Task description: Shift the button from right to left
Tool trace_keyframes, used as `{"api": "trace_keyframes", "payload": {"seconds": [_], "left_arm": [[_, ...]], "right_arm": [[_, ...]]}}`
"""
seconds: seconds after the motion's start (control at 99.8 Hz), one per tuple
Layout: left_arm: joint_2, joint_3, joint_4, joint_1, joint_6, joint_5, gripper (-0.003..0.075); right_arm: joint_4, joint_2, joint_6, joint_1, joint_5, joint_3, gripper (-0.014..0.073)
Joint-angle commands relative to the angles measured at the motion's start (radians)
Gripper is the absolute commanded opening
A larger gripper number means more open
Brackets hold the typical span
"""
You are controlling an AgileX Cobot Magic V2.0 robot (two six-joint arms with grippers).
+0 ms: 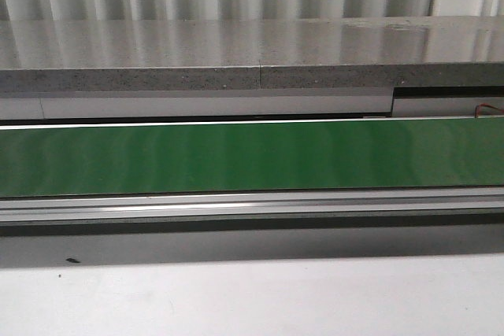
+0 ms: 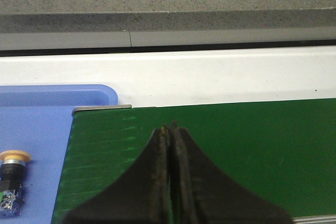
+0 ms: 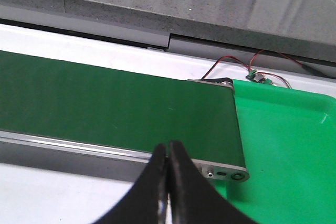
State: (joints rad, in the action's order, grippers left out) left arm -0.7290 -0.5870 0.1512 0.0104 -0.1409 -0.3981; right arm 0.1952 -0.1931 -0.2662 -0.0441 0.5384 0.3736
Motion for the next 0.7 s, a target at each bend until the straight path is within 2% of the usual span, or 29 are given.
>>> {"api": "trace_keyframes", "payload": {"seconds": [0.0,0.521,0.691], "left_arm": [[0.077,0.029,0.017,0.005,0.001,0.114,-0.0020],[0.525,0.287,0.021,0.005,0.003,0.223,-0.0020],[0.660,0.387,0.014,0.005,0.003,0.327,-0.0020]], "right_arm": [[-0.004,-0.008,-0.007,0.001,-0.079,0.026,-0.0067],[-0.004,-0.008,-0.007,0.001,-0.079,0.026,-0.0067],[-0.004,-0.008,-0.007,0.001,-0.079,0.026,-0.0067]]}}
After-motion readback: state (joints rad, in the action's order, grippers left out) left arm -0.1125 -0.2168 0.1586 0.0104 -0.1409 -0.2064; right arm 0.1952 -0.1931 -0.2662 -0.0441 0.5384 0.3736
